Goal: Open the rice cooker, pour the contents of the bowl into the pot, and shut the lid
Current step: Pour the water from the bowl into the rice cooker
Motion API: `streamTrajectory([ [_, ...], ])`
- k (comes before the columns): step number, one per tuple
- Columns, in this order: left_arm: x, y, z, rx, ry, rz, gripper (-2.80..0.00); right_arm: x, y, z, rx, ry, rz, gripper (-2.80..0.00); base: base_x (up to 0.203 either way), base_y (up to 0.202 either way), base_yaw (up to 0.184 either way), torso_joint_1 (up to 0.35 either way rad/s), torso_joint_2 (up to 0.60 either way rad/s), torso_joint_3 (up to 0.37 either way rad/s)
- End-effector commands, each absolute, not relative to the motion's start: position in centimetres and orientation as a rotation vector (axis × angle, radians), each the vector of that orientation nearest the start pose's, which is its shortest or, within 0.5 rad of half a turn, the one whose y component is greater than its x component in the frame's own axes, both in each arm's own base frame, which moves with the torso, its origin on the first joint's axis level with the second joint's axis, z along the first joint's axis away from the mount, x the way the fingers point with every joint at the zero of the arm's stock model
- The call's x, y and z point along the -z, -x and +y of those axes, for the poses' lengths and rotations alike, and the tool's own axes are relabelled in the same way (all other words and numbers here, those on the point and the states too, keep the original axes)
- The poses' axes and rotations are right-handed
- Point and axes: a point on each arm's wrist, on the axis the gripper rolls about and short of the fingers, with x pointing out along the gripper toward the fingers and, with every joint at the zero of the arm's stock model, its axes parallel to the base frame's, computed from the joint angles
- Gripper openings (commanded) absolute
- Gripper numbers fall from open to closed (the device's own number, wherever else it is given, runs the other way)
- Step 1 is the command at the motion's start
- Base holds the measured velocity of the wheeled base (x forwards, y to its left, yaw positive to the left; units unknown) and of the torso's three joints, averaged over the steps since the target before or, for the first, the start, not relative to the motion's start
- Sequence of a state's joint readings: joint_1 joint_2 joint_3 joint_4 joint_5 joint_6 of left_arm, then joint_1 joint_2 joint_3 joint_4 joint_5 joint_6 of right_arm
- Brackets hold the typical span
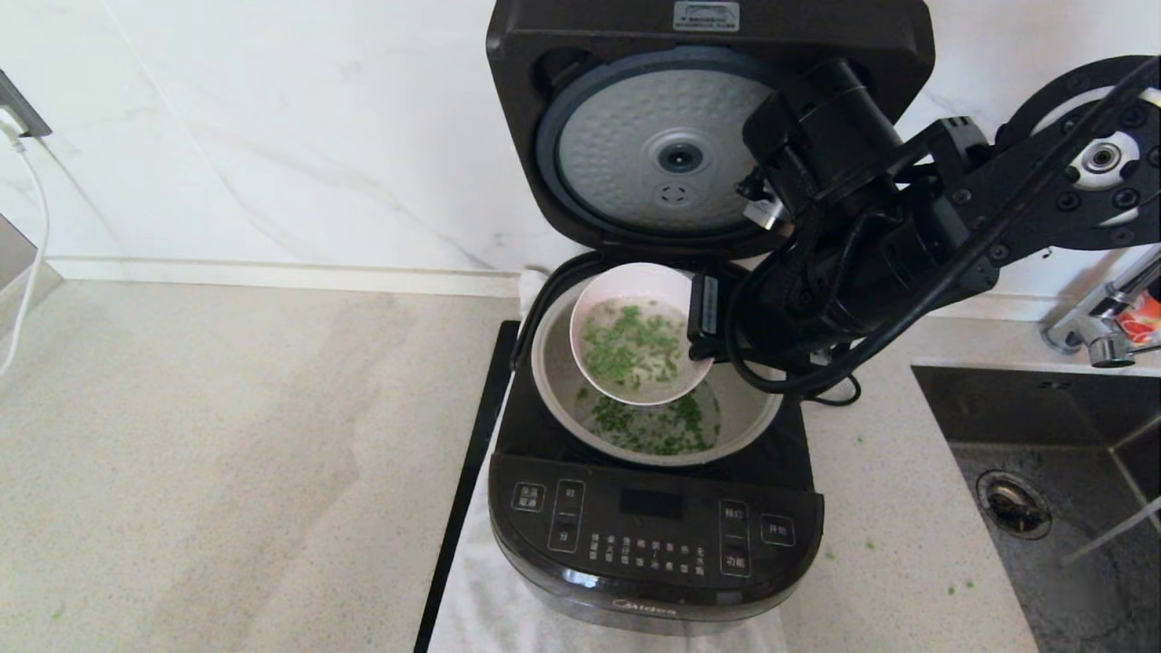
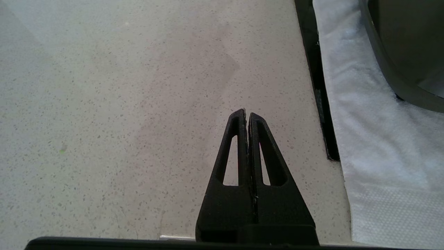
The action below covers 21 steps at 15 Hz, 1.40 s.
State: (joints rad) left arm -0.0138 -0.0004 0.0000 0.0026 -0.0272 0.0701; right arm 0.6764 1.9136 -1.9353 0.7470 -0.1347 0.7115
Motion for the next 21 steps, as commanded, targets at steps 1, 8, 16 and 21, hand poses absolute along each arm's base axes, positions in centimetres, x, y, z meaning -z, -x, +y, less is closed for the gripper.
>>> streamTrajectory([
  [1,-7.5,2.3,0.0,0.042,-0.071,0.002,-2.80,-29.5,-27.5,21.5,-0.226,-0.379,0.796,-2.80,0.000,0.000,0.000,0.000,0.00,0.000],
  [8,-7.5,2.3,0.0,0.042,-0.071,0.003,-2.80,-31.3,-26.4,21.0,-0.089,-0.340,0.609,-2.80,0.000,0.000,0.000,0.000,0.00,0.000],
  [16,-7.5,2.3,0.0,0.042,-0.071,0.003,-2.80,-28.1,-26.5,22.9,-0.082,-0.081,0.263,-2.80,0.000,0.000,0.000,0.000,0.00,0.000],
  [21,-7.5,2.3,0.0,0.042,-0.071,0.002,-2.80,-26.7,-25.7,23.5,-0.048,-0.012,0.011,-2.80,0.000,0.000,0.000,0.000,0.00,0.000],
])
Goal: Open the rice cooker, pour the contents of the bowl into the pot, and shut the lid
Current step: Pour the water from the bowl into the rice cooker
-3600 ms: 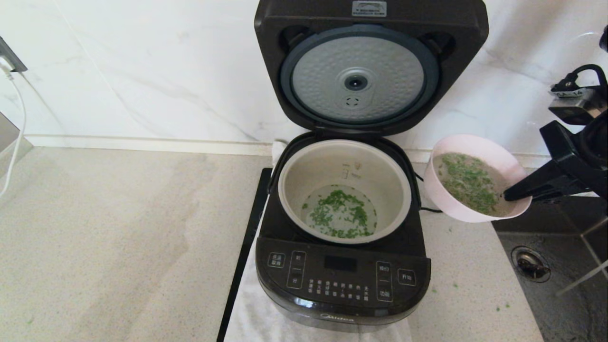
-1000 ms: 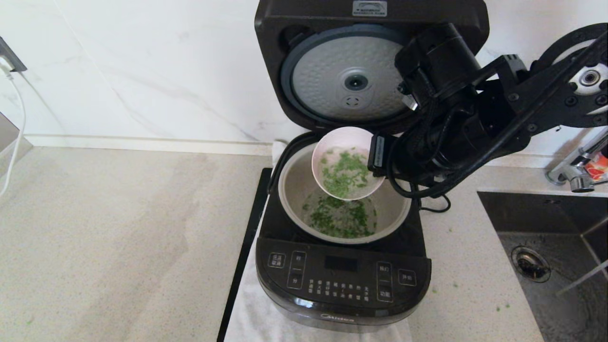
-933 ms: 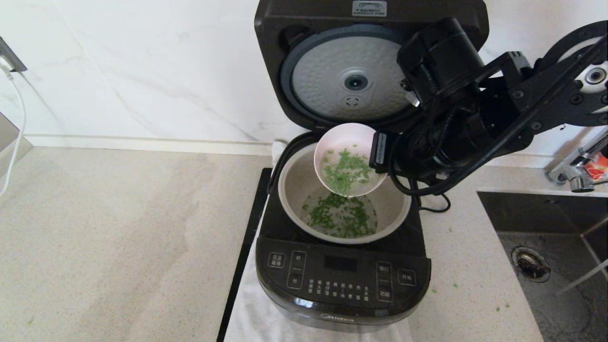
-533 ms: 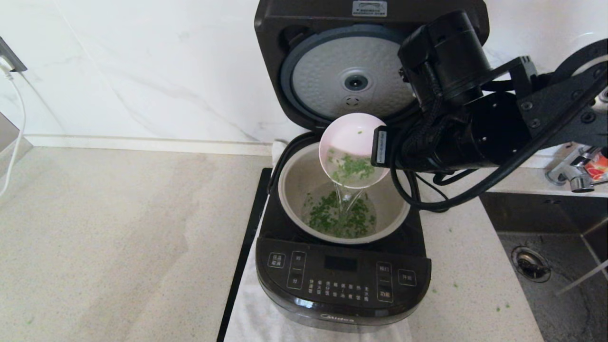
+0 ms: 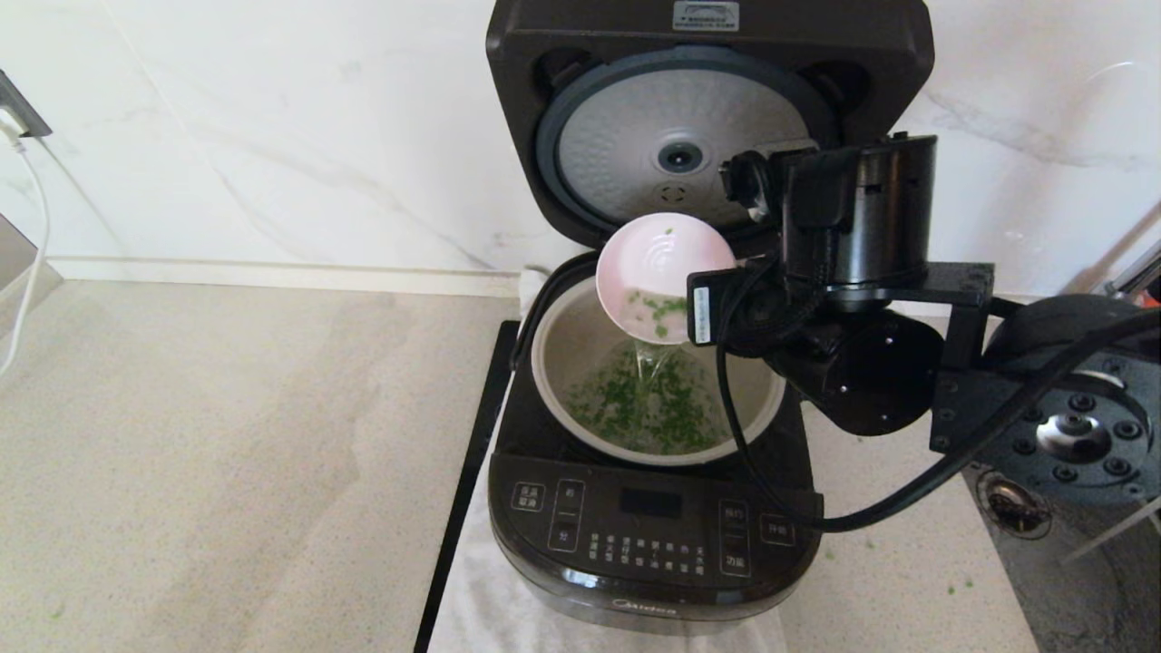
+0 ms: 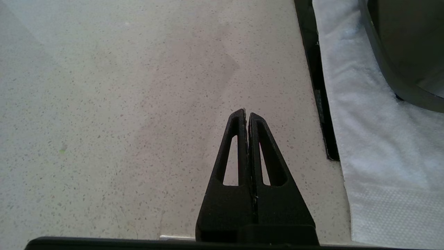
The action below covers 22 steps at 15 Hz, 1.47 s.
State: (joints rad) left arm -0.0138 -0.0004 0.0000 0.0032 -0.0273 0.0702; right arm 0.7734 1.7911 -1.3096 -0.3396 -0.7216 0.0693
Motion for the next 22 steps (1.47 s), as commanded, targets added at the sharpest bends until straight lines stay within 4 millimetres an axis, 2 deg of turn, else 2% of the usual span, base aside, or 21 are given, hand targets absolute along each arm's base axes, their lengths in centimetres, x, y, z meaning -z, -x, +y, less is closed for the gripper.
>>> streamTrajectory([
  [1,-7.5,2.3,0.0,0.042,-0.071,0.003,-2.80,-26.4,-25.5,23.6,-0.044,-0.004,-0.025,-2.80,0.000,0.000,0.000,0.000,0.00,0.000],
  [9,-7.5,2.3,0.0,0.042,-0.071,0.002,-2.80,-23.0,-25.0,24.5,0.028,0.112,-0.325,-2.80,0.000,0.000,0.000,0.000,0.00,0.000],
  [15,-7.5,2.3,0.0,0.042,-0.071,0.003,-2.80,-22.5,-24.7,25.3,0.040,0.164,-0.380,-2.80,0.000,0.000,0.000,0.000,0.00,0.000],
  [19,-7.5,2.3,0.0,0.042,-0.071,0.002,-2.80,-23.4,-24.0,25.6,0.040,0.147,-0.383,-2.80,0.000,0.000,0.000,0.000,0.00,0.000],
  [22,-7.5,2.3,0.0,0.042,-0.071,0.003,-2.80,-25.5,-23.6,26.3,0.053,0.115,-0.357,-2.80,0.000,0.000,0.000,0.000,0.00,0.000],
])
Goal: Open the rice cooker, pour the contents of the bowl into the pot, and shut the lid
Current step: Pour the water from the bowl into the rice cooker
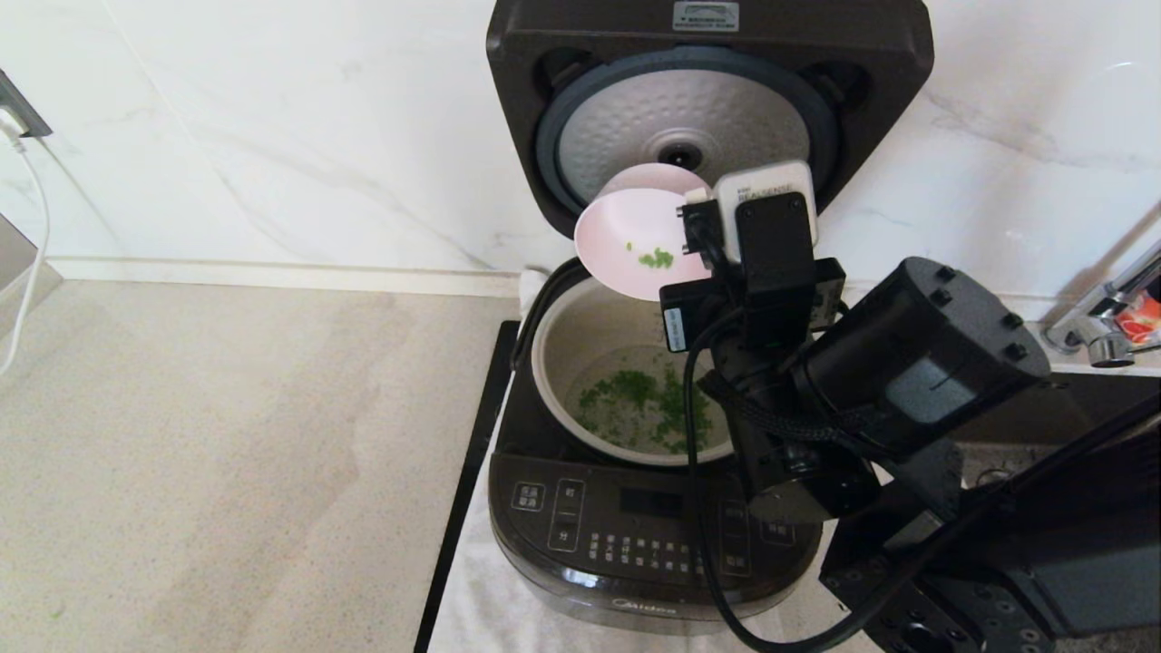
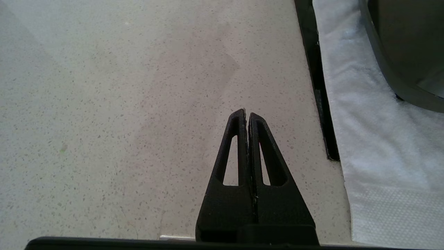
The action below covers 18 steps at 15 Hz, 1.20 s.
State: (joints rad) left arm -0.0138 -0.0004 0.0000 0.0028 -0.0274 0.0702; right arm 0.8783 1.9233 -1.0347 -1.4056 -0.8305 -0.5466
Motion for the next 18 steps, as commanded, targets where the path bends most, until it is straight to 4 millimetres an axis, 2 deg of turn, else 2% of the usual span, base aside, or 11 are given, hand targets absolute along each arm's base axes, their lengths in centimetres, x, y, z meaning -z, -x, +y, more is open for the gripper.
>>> streamTrajectory([
  [1,-7.5,2.3,0.0,0.042,-0.071,0.002,-2.80,-26.2,-23.5,26.5,0.057,0.097,-0.356,-2.80,0.000,0.000,0.000,0.000,0.00,0.000],
  [7,-7.5,2.3,0.0,0.042,-0.071,0.002,-2.80,-27.0,-22.7,26.8,0.069,0.082,-0.262,-2.80,0.000,0.000,0.000,0.000,0.00,0.000],
  [11,-7.5,2.3,0.0,0.042,-0.071,0.002,-2.80,-27.0,-21.8,25.7,0.013,0.128,-0.083,-2.80,0.000,0.000,0.000,0.000,0.00,0.000],
  [14,-7.5,2.3,0.0,0.042,-0.071,0.002,-2.80,-28.8,-20.2,22.7,-0.044,0.107,0.092,-2.80,0.000,0.000,0.000,0.000,0.00,0.000],
  [18,-7.5,2.3,0.0,0.042,-0.071,0.003,-2.80,-32.7,-17.7,15.3,-0.065,-0.057,0.280,-2.80,0.000,0.000,0.000,0.000,0.00,0.000],
])
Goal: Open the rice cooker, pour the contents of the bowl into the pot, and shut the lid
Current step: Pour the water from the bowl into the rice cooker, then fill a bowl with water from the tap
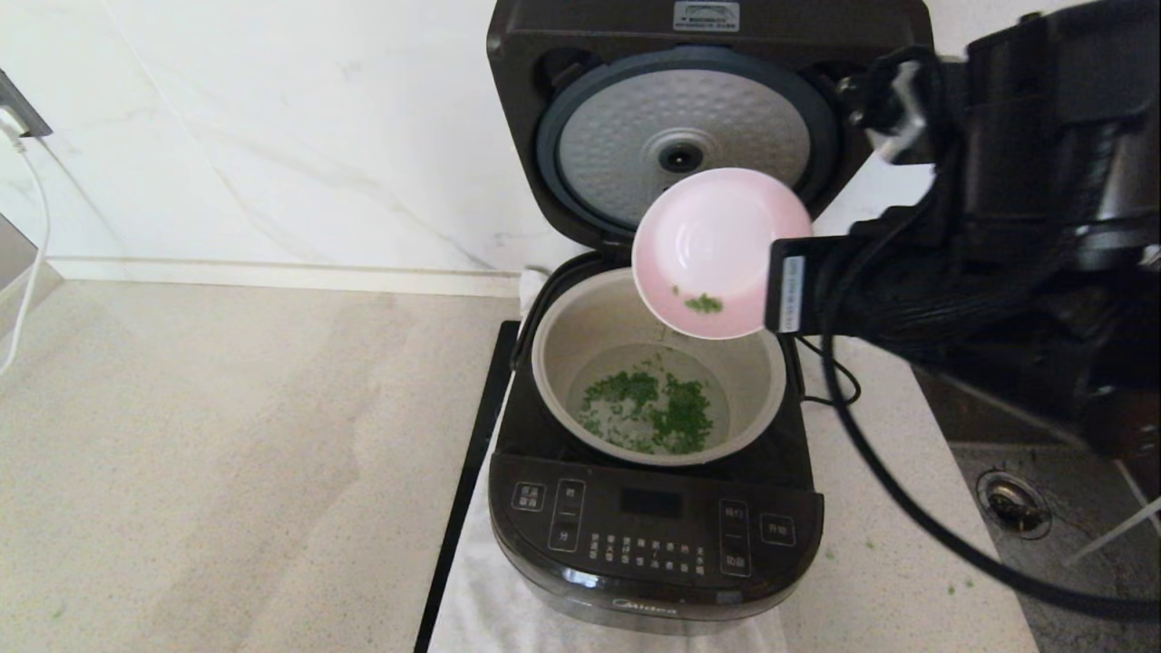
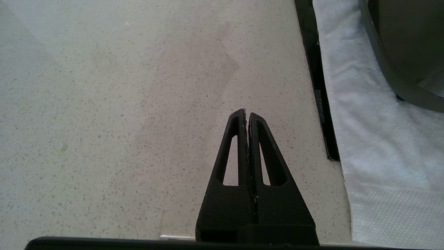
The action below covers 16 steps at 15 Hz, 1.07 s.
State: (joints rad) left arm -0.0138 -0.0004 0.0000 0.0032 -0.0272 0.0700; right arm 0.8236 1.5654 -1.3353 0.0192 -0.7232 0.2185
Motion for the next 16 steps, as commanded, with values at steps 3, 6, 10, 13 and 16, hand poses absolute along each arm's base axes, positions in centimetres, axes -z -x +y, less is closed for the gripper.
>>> streamTrajectory([
  [3,-7.5,2.3,0.0,0.042,-0.071,0.003,-2.80,-33.3,-14.8,9.7,-0.071,-0.075,0.408,-2.80,0.000,0.000,0.000,0.000,0.00,0.000],
  [6,-7.5,2.3,0.0,0.042,-0.071,0.003,-2.80,-32.8,-14.5,4.7,0.075,-0.147,0.488,-2.80,0.000,0.000,0.000,0.000,0.00,0.000],
  [10,-7.5,2.3,0.0,0.042,-0.071,0.003,-2.80,-30.9,-14.6,-2.5,0.341,-0.299,0.595,-2.80,0.000,0.000,0.000,0.000,0.00,0.000],
  [13,-7.5,2.3,0.0,0.042,-0.071,0.002,-2.80,-28.3,-15.7,-8.8,0.520,-0.472,0.701,-2.80,0.000,0.000,0.000,0.000,0.00,0.000],
  [16,-7.5,2.3,0.0,0.042,-0.071,0.002,-2.80,-24.2,-16.9,-16.4,0.613,-0.711,0.812,-2.80,0.000,0.000,0.000,0.000,0.00,0.000],
])
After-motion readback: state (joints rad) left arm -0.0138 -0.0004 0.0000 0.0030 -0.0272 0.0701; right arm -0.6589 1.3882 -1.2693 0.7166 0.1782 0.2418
